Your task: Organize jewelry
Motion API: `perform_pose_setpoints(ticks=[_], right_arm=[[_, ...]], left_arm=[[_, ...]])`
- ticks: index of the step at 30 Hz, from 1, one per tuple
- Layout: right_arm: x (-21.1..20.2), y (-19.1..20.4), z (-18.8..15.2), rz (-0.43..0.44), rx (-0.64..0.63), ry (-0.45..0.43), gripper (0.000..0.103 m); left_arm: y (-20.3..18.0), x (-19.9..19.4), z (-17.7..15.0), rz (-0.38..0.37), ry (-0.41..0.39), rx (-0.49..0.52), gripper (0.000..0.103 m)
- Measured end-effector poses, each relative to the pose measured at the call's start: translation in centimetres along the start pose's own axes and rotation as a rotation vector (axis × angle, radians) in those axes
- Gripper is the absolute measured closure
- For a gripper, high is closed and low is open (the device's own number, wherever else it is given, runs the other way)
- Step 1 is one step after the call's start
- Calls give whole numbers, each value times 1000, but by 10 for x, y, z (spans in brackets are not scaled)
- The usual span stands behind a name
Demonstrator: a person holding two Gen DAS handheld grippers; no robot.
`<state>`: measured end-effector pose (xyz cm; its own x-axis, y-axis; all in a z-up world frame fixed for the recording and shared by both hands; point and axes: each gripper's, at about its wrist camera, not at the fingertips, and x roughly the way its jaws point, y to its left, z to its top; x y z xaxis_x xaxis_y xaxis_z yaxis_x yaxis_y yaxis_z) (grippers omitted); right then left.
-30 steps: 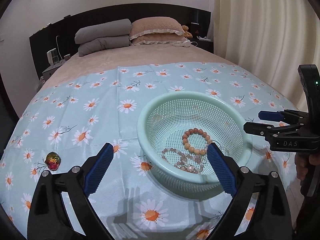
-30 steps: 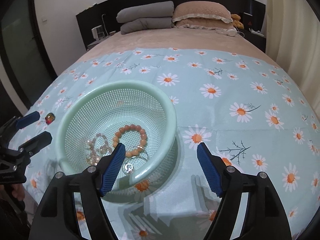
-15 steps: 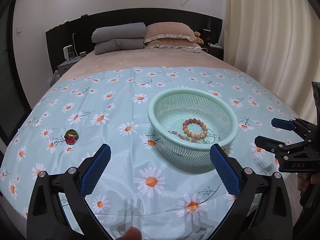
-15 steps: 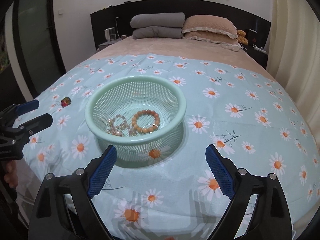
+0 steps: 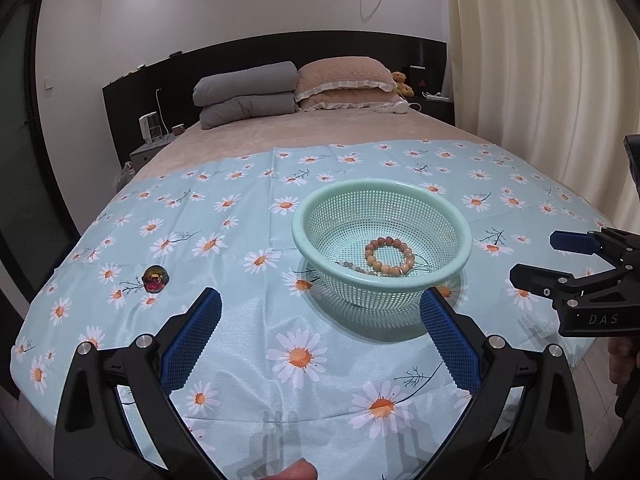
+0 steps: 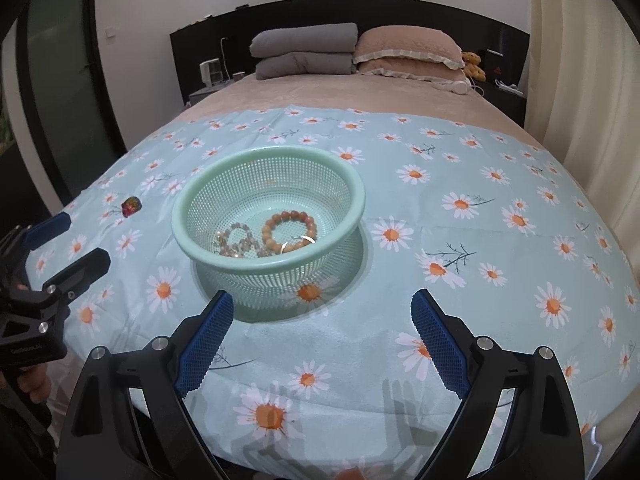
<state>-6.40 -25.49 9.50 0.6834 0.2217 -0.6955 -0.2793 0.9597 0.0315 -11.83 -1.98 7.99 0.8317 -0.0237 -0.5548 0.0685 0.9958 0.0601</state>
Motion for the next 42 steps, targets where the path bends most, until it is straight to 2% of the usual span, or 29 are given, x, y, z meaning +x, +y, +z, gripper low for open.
perform_pose_setpoints(ticks=[21, 25, 31, 42], right_arm=[[-6, 10, -8, -9, -38, -12, 16], [-6, 13, -8, -3, -44, -13, 16], [-6, 15, -8, -7, -49, -16, 16], [-7, 17, -10, -1, -53, -15, 16]], left_arm=[[2, -8, -5, -9, -9, -59, 6], [4, -6, -7, -47, 13, -71, 6], [-1, -6, -9, 1, -8, -46, 6], [1, -3, -10, 60, 17, -54, 6]])
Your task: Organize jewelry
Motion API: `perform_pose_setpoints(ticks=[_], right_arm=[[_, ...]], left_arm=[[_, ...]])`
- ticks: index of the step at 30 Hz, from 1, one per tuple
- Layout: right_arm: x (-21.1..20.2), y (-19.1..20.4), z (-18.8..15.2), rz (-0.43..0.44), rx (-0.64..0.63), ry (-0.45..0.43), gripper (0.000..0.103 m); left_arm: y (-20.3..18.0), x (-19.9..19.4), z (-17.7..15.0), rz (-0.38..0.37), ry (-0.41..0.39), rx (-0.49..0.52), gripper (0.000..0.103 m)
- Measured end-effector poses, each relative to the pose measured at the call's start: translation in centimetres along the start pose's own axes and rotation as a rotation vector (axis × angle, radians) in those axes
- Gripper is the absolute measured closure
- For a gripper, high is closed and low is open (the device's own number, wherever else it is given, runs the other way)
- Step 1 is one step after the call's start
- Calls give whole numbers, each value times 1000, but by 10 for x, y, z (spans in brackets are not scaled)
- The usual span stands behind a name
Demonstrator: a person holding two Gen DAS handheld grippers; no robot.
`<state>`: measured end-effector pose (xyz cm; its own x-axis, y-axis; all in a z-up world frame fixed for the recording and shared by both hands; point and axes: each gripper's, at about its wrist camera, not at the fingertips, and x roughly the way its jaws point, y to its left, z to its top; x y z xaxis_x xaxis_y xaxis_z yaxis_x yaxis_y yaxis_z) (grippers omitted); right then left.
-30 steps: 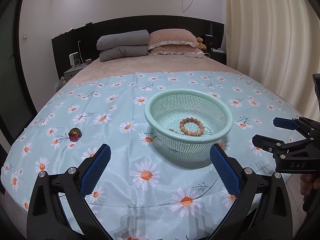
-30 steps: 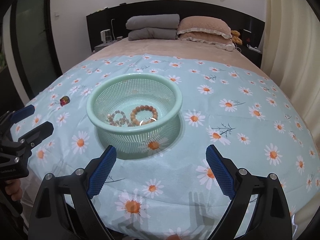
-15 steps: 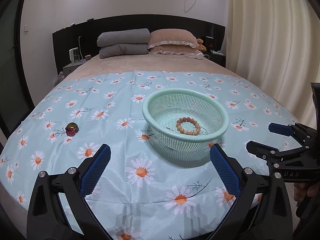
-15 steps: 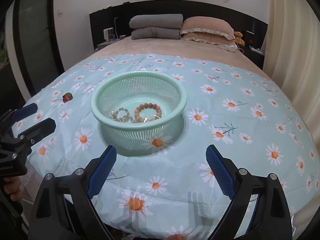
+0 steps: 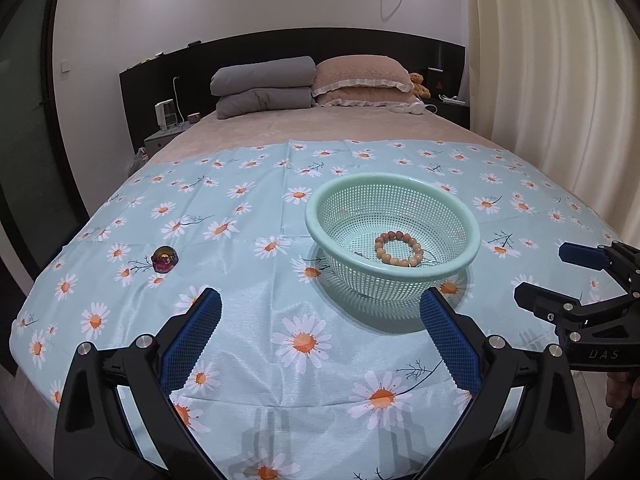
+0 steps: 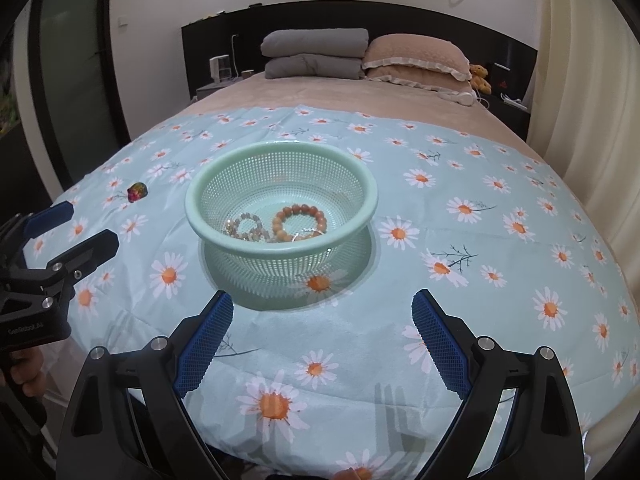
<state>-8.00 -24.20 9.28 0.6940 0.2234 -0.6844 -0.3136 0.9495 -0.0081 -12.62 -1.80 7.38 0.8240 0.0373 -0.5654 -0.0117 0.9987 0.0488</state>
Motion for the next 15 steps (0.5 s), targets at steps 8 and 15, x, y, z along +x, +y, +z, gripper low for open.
perform_pose_setpoints(ticks=[8, 15], right_arm=[[0, -2, -2, -6, -5, 6, 15], [0, -2, -1, -10, -8, 8, 15]], left_arm=[[7, -1, 1, 15, -8, -14, 6], [7, 1, 2, 9, 2, -20, 6]])
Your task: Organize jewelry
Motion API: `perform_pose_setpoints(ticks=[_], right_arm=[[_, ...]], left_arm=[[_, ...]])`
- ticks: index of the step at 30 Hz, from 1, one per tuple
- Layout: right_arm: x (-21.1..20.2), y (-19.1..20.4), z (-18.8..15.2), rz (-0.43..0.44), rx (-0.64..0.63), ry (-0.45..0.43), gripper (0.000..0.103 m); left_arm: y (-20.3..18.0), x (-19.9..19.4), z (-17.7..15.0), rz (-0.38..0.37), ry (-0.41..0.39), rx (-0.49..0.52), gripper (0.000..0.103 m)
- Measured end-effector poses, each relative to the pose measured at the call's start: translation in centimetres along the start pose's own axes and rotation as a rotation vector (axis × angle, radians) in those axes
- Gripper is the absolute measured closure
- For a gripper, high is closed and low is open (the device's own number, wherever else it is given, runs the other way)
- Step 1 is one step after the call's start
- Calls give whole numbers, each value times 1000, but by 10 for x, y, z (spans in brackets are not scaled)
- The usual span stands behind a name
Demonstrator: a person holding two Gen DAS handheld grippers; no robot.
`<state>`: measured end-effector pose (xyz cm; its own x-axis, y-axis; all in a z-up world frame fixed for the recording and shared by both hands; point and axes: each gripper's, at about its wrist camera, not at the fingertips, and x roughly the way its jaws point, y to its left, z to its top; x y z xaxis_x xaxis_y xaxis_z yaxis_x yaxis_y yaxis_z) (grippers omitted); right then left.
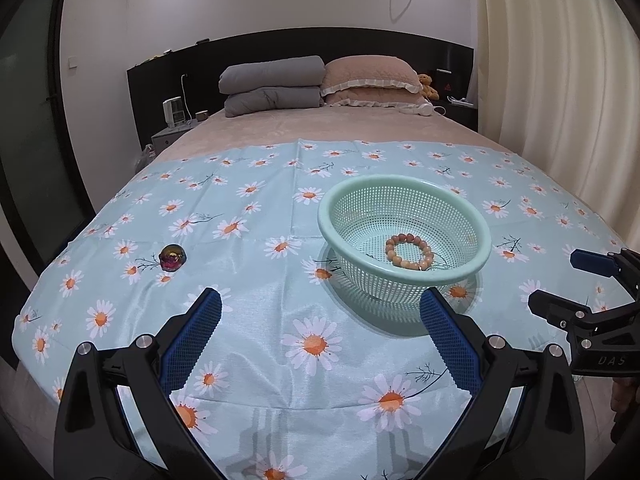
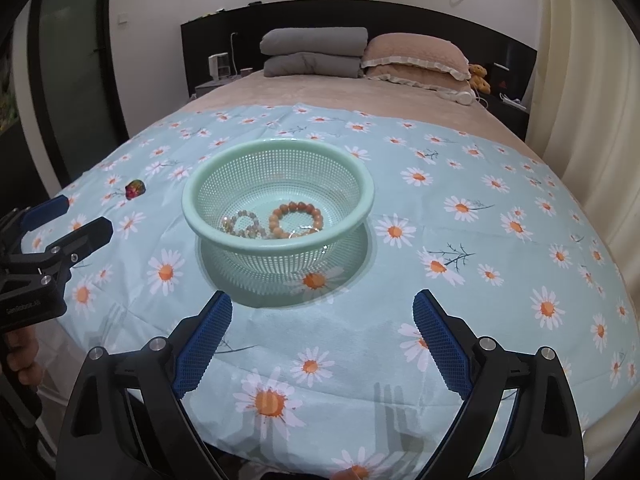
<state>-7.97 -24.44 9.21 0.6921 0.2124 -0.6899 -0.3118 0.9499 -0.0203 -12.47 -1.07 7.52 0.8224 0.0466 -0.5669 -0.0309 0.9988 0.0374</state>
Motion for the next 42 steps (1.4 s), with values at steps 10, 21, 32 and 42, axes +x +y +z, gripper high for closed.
perform_pose_setpoints(ticks=[10, 21, 32, 42], right_arm=[[-1, -2, -1, -3, 3, 6, 15], [0, -4, -3, -6, 4, 14, 15], [1, -5, -4, -9, 6, 19, 15], [0, -7, -5, -24, 2, 14, 15]], left_arm=[[-3, 2, 0, -22, 11, -5, 6], [-5, 5, -1, -34, 25, -12, 6], [-9, 7, -4, -32, 36, -3, 6], [-12, 6, -3, -32, 38, 8, 6]])
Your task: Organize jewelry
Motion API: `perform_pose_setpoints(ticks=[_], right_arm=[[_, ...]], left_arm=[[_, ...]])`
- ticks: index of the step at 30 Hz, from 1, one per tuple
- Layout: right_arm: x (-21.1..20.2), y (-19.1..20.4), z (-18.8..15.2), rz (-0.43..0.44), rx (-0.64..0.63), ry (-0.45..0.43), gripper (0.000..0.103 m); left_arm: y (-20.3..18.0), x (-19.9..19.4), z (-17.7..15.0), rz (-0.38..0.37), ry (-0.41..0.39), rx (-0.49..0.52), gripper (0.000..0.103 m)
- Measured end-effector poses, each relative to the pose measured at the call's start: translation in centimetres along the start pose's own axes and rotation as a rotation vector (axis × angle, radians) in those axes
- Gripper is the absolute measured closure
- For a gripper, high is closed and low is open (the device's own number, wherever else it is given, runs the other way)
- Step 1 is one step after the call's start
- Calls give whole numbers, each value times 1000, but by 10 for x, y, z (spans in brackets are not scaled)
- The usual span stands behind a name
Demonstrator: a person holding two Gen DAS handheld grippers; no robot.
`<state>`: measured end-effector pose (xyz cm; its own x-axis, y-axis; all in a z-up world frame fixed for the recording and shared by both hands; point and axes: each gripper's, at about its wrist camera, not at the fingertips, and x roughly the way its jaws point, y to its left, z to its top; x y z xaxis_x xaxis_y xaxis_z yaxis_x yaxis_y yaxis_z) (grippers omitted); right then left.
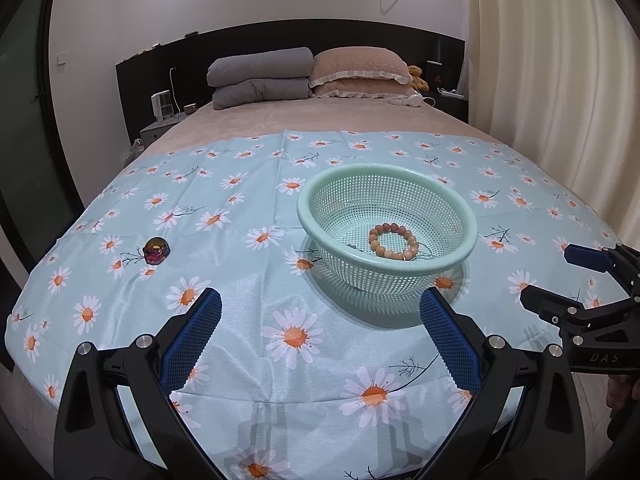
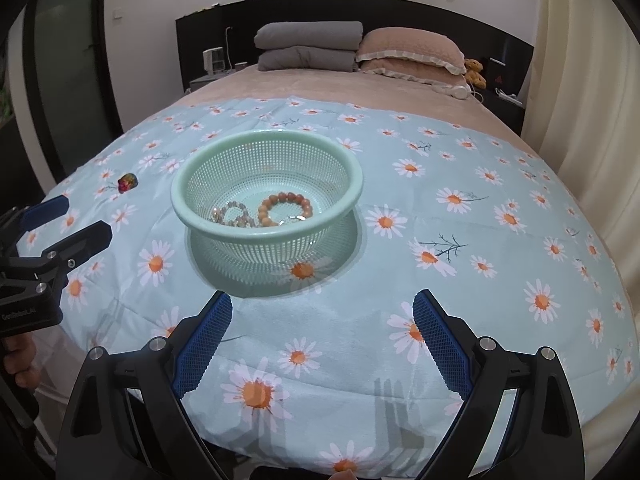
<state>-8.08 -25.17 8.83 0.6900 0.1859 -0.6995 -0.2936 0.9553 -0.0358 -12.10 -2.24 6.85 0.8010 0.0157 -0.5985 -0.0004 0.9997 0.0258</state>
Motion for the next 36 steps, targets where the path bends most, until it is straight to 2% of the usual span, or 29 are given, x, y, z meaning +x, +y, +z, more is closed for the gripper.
perform_pose_setpoints(ticks=[15, 17, 20, 22, 36], right_arm=[[2, -1, -2, 12, 10, 15, 15], [3, -1, -2, 15, 14, 18, 15], [3, -2, -3, 19, 18, 19, 15], [3, -1, -3, 18, 15, 20, 15], [3, 0, -3, 17, 12, 16, 15]], left_arm=[[-1, -1, -2, -1, 3, 4, 6], [1, -1, -1, -44, 22, -22, 6], [5, -2, 0, -16, 9, -44, 6], [5, -2, 0, -34, 12, -43, 6], [4, -1, 0, -20, 16, -32, 6]])
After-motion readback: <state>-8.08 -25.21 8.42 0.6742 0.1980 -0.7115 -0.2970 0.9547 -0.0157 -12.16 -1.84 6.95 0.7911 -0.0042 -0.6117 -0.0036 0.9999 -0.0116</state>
